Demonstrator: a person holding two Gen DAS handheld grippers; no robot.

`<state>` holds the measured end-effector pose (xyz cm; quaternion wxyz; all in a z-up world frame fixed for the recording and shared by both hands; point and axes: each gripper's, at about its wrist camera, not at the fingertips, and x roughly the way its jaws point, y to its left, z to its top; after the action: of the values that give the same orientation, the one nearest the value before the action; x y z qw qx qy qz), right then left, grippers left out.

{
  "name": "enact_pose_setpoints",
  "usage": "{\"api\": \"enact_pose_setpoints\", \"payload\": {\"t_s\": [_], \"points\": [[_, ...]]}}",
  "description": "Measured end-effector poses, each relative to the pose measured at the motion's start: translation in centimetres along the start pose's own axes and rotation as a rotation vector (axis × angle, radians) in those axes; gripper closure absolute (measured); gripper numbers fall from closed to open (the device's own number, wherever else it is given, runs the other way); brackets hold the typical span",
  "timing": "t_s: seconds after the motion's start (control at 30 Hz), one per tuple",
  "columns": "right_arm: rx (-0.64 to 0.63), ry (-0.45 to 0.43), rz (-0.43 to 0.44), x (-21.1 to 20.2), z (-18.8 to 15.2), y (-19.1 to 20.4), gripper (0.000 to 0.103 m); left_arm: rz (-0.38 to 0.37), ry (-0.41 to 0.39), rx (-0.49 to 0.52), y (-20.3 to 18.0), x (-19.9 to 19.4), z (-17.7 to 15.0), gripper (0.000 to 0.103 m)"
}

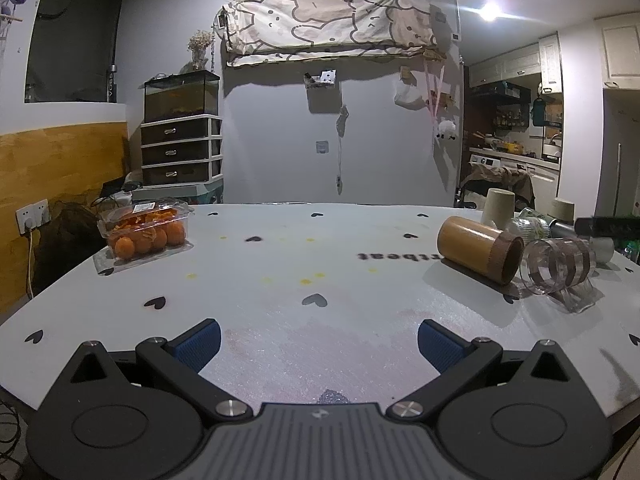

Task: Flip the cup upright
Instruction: 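Reach the right tool to the clear glass mug lying on its side and grasp it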

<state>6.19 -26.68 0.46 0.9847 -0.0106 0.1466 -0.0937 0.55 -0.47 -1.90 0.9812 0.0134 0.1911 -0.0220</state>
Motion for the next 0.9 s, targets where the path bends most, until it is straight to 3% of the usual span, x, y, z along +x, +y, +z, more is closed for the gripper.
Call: {"api": "enact_pose_setpoints", "payload": {"t_s": [0.3,0.53,0.77,0.9], "points": [[0.34,0.223,-0.039,5.5,2.0,-4.2,0.018,-0.003,0.009,-0.007,0.3,0.1,-0.1,0.0],[0.863,0.476,0.007,8.4,-0.3,-5.7,0.021,-0.018,0.019,-0.007,0.4,0.4,-0.1,0.0],[1.172,0.469,-0.056,10.2,-2.3,-5.6,0.018,-0.01,0.024,-0.012,0.7,0.4,-0.4,0.0],[1.276,0.458,-0.092,11.3,-2.9,-5.9,0.017,-0.009,0.03,-0.014,0.9,0.5,-0.5,0.0]]}}
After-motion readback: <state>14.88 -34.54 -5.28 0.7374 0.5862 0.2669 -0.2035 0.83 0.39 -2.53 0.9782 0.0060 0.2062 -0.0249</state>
